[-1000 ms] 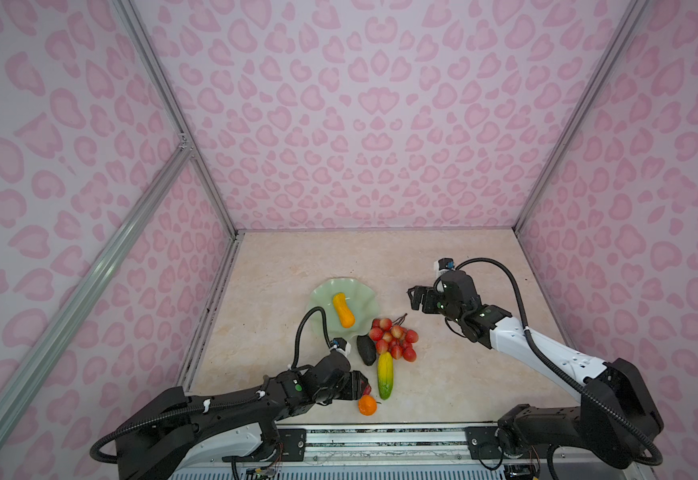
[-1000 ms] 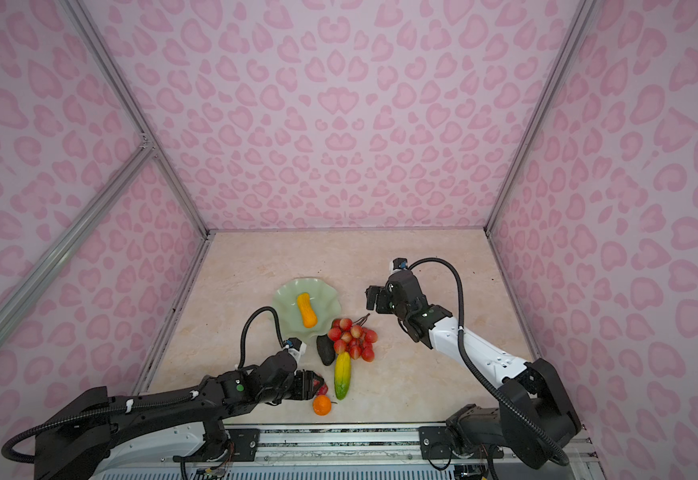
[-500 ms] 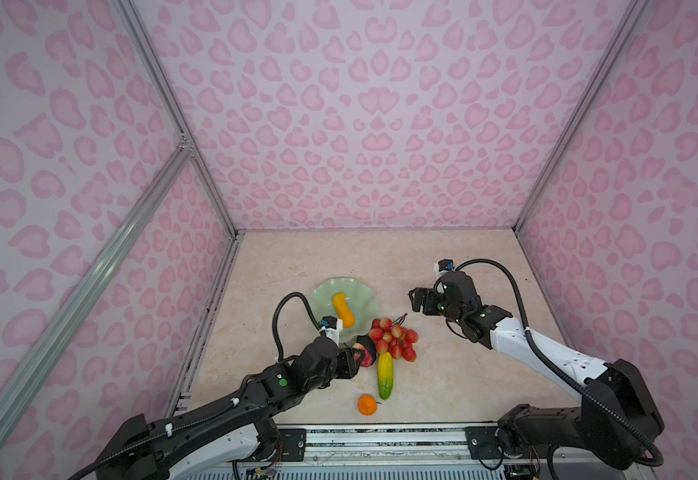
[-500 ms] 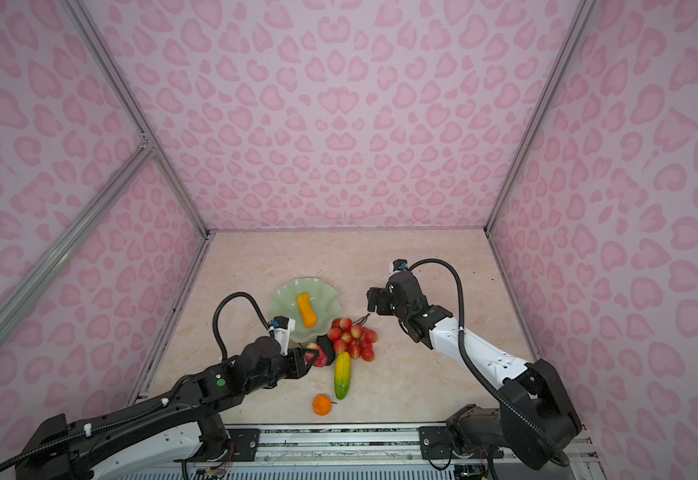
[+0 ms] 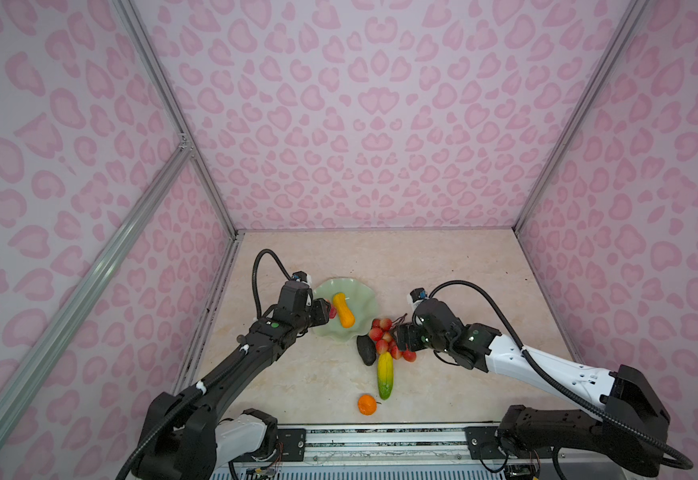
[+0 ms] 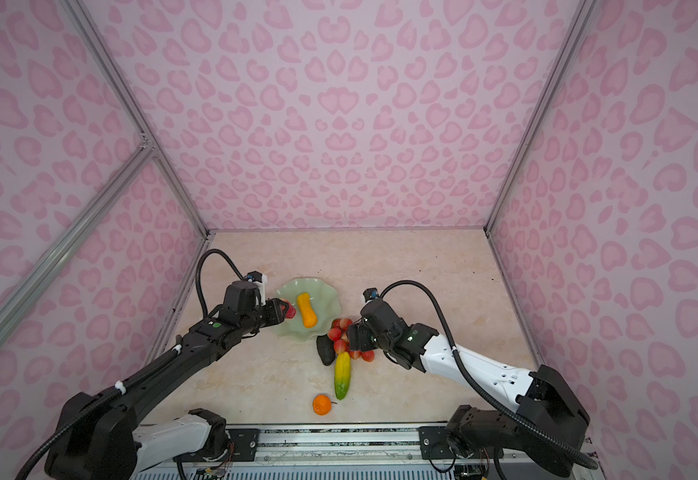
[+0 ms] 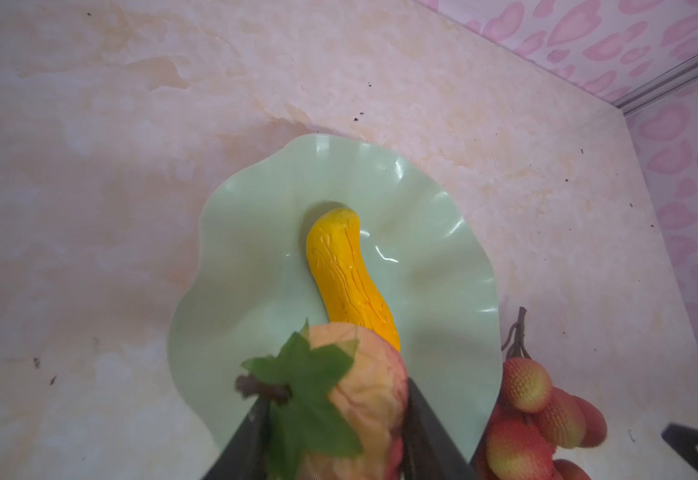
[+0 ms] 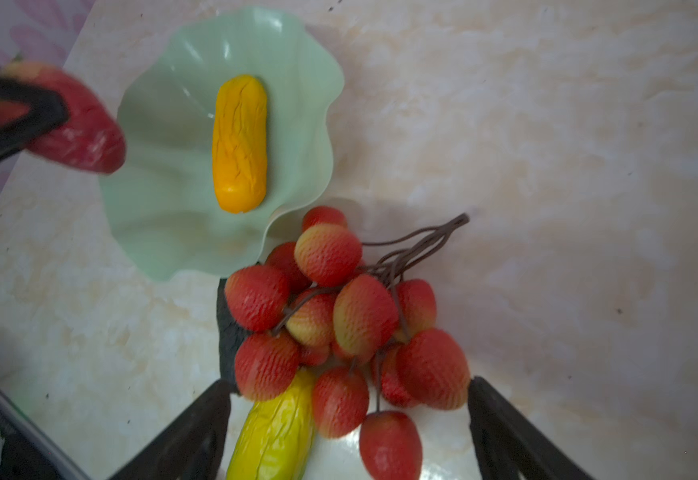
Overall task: Place and organize the fake fruits in the fruit bowl
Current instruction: 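Lift the peach into the green bowl and open the left gripper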
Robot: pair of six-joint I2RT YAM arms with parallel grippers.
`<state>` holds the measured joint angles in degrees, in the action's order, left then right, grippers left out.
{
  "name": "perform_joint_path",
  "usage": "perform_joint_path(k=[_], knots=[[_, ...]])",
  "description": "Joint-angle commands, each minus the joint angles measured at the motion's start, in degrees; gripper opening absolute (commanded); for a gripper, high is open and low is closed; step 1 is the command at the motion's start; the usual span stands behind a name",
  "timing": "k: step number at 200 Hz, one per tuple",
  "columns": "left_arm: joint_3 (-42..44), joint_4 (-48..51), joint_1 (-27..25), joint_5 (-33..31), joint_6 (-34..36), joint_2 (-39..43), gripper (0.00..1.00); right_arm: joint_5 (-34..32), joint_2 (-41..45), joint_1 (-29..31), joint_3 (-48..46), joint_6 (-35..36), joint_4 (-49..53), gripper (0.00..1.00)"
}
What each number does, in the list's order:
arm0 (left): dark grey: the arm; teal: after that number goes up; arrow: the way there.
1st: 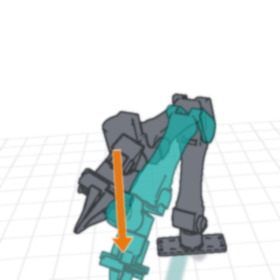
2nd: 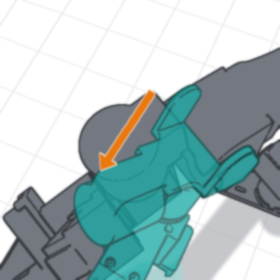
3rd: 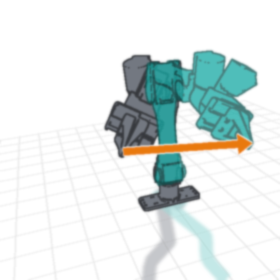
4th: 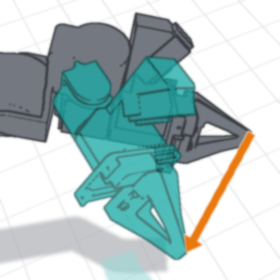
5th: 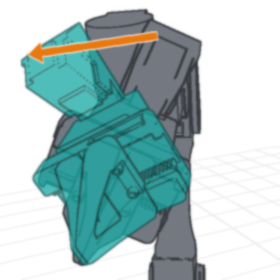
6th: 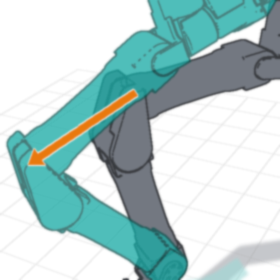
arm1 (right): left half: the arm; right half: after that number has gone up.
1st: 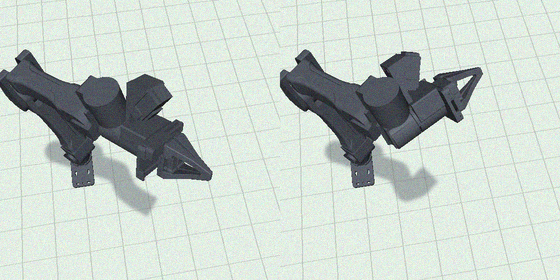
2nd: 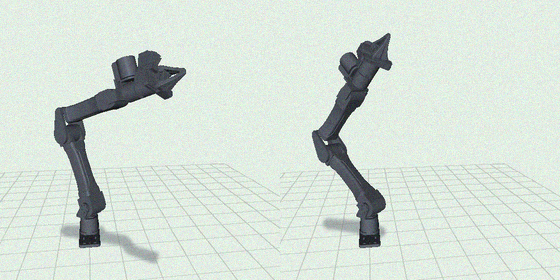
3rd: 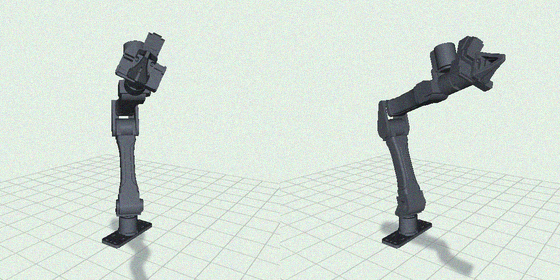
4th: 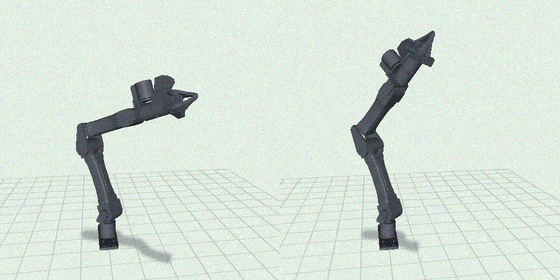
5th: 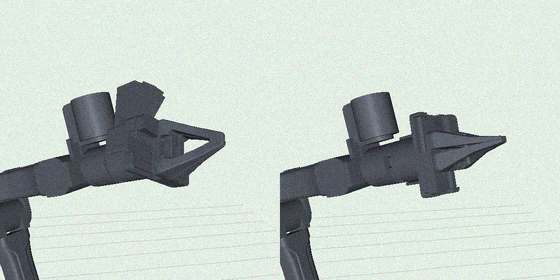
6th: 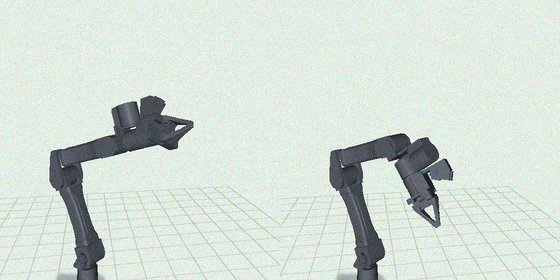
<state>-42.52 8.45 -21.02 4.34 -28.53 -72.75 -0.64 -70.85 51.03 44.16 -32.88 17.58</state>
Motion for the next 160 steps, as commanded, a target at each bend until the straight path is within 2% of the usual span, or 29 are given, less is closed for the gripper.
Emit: perform_joint_path(k=[1,27,59,74,93,122,160], knots=[[-3.5,-1.5,0.6,1.5,3.0,-6.7,0.38,-0.1,1.2,6.0,-1.9,-6.4,3.3,0.88],[-5.5,-2.5,0.7,2.6,1.2,-14.1,0.37,0.6,0.4,11.0,-4.1,-9.7,1.5,0.87],[-6.7,-3.4,0.7,2.7,-0.5,-19.4,0.39,2.2,-4.4,11.4,-4.0,-10.3,-0.8,0.84],[-6.9,-4.0,0.7,3.6,-0.9,-19.5,0.43,2.5,-6.6,11.4,-3.5,-10.1,-2.4,0.83],[-7.7,-3.7,0.7,4.3,-1.0,-17.7,0.50,2.9,-9.3,11.4,-2.8,-9.9,-3.6,0.82],[-8.8,-3.8,0.7,4.9,0.0,-10.9,0.68,3.2,-13.8,11.4,-0.3,-9.0,-3.4,0.79],[-10.8,-2.2,0.7,3.3,1.2,-2.0,0.78,5.1,-19.8,11.0,2.6,-8.6,-2.6,0.72]])
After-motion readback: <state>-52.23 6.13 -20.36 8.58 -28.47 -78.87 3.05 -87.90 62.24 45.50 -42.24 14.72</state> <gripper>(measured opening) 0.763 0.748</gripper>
